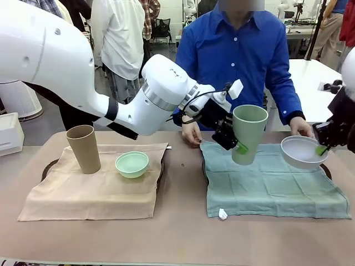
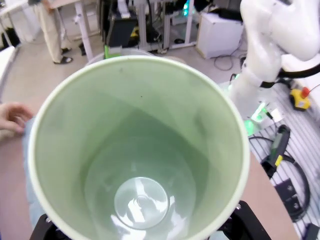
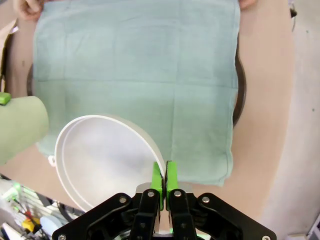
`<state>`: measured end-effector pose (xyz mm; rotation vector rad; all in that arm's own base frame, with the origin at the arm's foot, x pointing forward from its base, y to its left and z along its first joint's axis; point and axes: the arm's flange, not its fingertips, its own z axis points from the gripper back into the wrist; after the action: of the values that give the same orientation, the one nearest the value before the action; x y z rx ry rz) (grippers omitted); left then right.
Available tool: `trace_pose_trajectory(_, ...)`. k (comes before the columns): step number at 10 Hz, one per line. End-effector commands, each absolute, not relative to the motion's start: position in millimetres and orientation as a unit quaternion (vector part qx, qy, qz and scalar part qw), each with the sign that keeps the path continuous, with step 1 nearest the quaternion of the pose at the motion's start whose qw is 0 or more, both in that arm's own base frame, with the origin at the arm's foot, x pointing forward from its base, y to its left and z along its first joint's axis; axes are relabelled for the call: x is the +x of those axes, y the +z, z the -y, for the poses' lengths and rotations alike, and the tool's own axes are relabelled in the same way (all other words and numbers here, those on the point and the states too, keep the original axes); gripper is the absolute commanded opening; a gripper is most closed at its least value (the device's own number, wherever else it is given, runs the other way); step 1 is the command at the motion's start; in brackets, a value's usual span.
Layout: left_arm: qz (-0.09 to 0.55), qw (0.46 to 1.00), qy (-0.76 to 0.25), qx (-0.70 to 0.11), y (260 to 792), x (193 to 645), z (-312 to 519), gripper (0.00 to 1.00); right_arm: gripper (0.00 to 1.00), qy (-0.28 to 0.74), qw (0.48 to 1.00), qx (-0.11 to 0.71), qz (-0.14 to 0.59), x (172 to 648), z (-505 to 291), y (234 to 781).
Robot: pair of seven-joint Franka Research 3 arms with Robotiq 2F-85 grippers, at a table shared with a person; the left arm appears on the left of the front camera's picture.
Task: Set up a tray with a mat and arrange the tableware.
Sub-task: Place the Picnic Bowl and Reusable plastic cup back onto the Handle tray in front of the human's position.
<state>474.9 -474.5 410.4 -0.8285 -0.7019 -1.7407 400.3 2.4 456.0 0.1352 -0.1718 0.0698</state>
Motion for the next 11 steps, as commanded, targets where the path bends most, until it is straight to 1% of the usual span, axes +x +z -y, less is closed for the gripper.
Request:
trace_pose_trajectory(1, 0.304, 0.492, -0.734, -0.357, 405, 484, 472, 0.84, 0.04, 0.052, 0.993, 0.07, 0.083, 427, -1, 440)
trace_pose_trajectory(2, 0.307, 0.493, -0.73, -0.361, 393, 492, 470, 0.84, 0.04, 0.051, 0.994, 0.065, 0.078, 439, 2, 427)
trace_pose_trajectory(6, 0.311, 0.463, -0.745, -0.367, 366, 515, 474, 0.84, 0.04, 0.053, 0.994, 0.051, 0.08, 472, 7, 391)
trace_pose_trajectory(11, 0.299, 0.447, -0.761, -0.362, 348, 527, 485, 0.84, 0.04, 0.053, 0.995, 0.052, 0.072, 488, 5, 363)
